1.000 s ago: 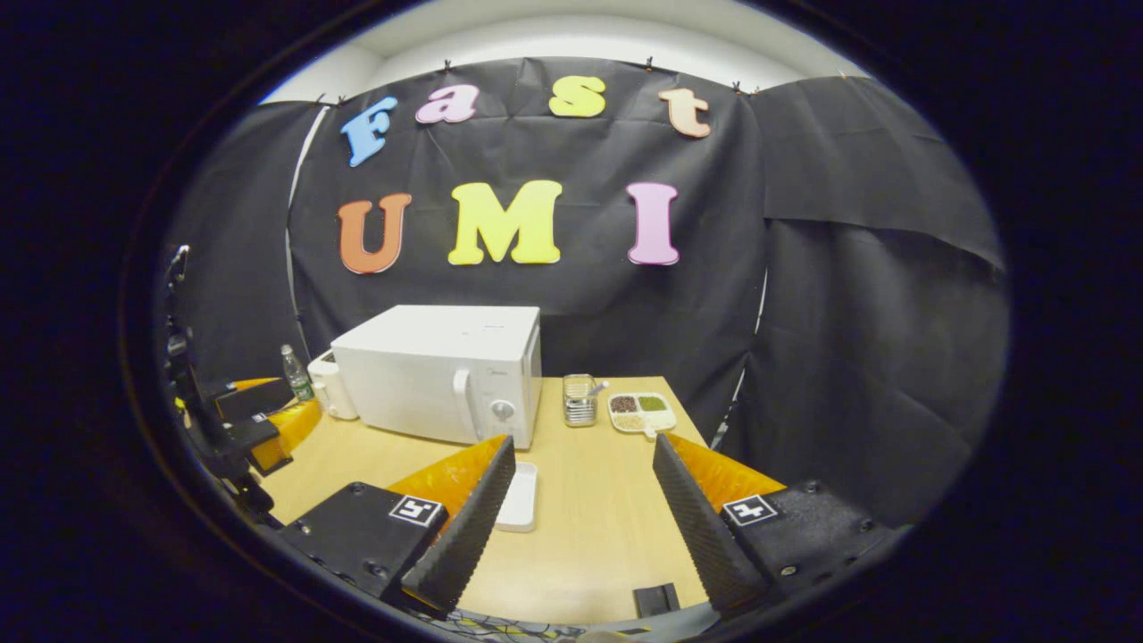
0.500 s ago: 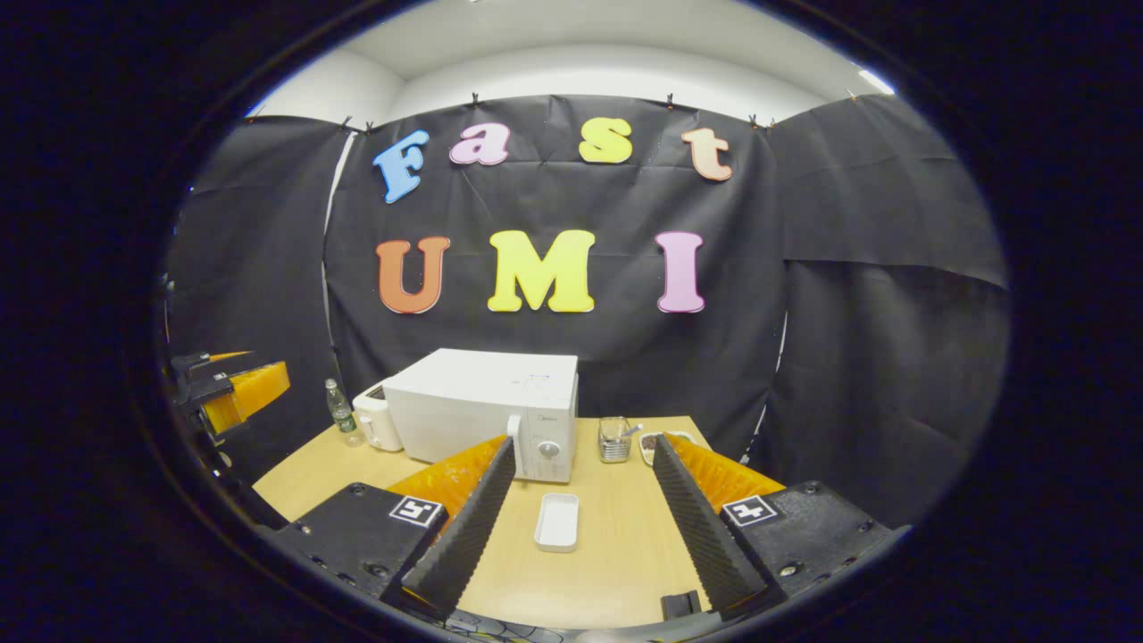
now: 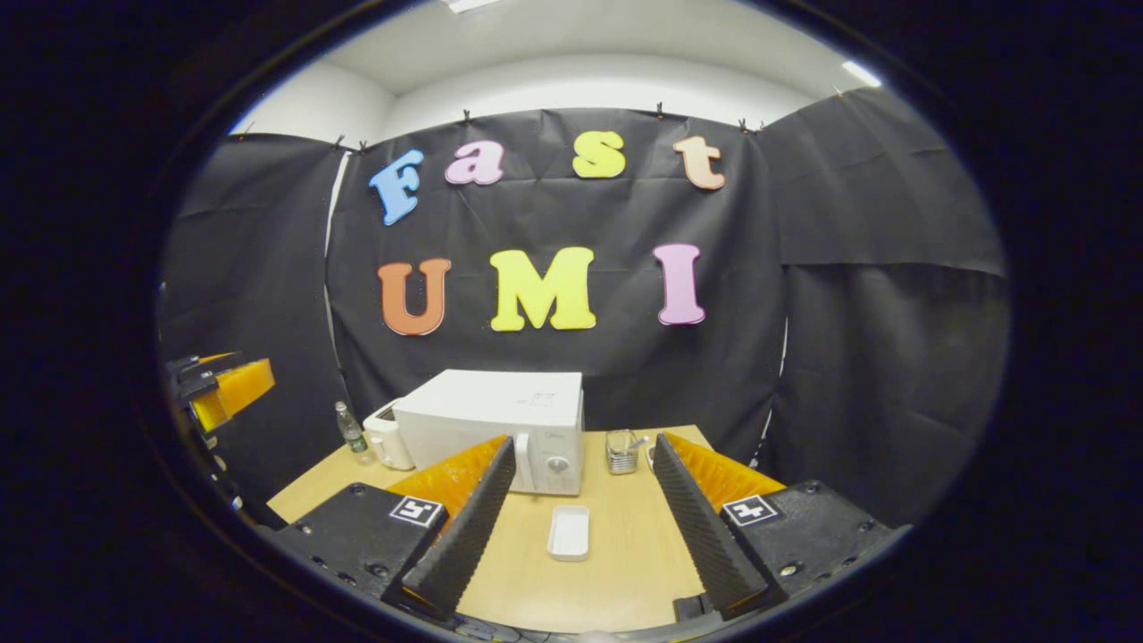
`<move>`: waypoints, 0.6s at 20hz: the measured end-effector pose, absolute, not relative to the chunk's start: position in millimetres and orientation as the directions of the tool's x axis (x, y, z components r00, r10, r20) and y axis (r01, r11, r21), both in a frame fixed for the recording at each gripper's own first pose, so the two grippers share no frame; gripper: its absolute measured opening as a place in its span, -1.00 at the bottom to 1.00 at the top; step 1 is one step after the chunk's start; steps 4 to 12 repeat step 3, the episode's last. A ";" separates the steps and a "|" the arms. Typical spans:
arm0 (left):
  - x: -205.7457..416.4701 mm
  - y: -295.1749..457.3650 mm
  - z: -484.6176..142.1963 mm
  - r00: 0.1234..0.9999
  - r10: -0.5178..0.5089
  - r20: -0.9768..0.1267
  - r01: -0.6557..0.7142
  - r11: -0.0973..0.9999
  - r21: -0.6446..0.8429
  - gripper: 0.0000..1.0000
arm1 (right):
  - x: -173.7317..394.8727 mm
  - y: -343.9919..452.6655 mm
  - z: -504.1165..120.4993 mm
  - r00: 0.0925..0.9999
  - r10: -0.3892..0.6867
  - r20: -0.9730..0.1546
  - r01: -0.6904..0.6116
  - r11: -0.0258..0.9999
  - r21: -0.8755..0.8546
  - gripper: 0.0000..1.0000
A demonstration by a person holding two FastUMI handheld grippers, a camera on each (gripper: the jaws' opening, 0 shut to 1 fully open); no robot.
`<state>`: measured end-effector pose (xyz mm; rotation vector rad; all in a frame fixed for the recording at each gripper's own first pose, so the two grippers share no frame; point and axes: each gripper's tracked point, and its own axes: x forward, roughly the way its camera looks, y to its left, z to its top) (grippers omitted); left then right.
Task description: Open the microwave oven with the left hand, put the food in, and close the microwave oven.
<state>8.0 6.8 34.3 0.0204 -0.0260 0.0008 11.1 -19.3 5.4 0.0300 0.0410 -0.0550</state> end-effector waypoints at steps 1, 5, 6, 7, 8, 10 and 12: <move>8.4 5.1 35.6 1.000 -0.003 0.029 0.002 1.000 0.018 0.93 | 10.2 -18.7 9.1 0.998 -0.054 -0.035 0.055 0.998 0.024 0.82; 7.7 3.8 37.7 0.999 -0.005 0.033 0.004 1.000 0.014 0.93 | 8.7 -17.6 14.2 0.998 -0.056 -0.026 0.056 0.998 0.022 0.82; 7.7 3.8 37.7 0.999 -0.005 0.033 0.004 1.000 0.014 0.93 | 8.7 -17.6 14.2 0.998 -0.056 -0.026 0.056 0.998 0.022 0.82; 7.7 3.8 37.7 0.999 -0.005 0.033 0.004 1.000 0.014 0.93 | 8.7 -17.6 14.2 0.998 -0.056 -0.026 0.056 0.998 0.022 0.82; 7.7 3.8 37.7 0.999 -0.005 0.033 0.004 1.000 0.014 0.93 | 8.7 -17.6 14.2 0.998 -0.056 -0.026 0.056 0.998 0.022 0.82; 7.7 3.8 37.7 0.999 -0.005 0.033 0.004 1.000 0.014 0.93 | 8.7 -17.6 14.2 0.998 -0.056 -0.026 0.056 0.998 0.022 0.82; 7.7 3.8 37.7 0.999 -0.005 0.033 0.004 1.000 0.014 0.93 | 8.7 -17.6 14.2 0.998 -0.056 -0.026 0.056 0.998 0.022 0.82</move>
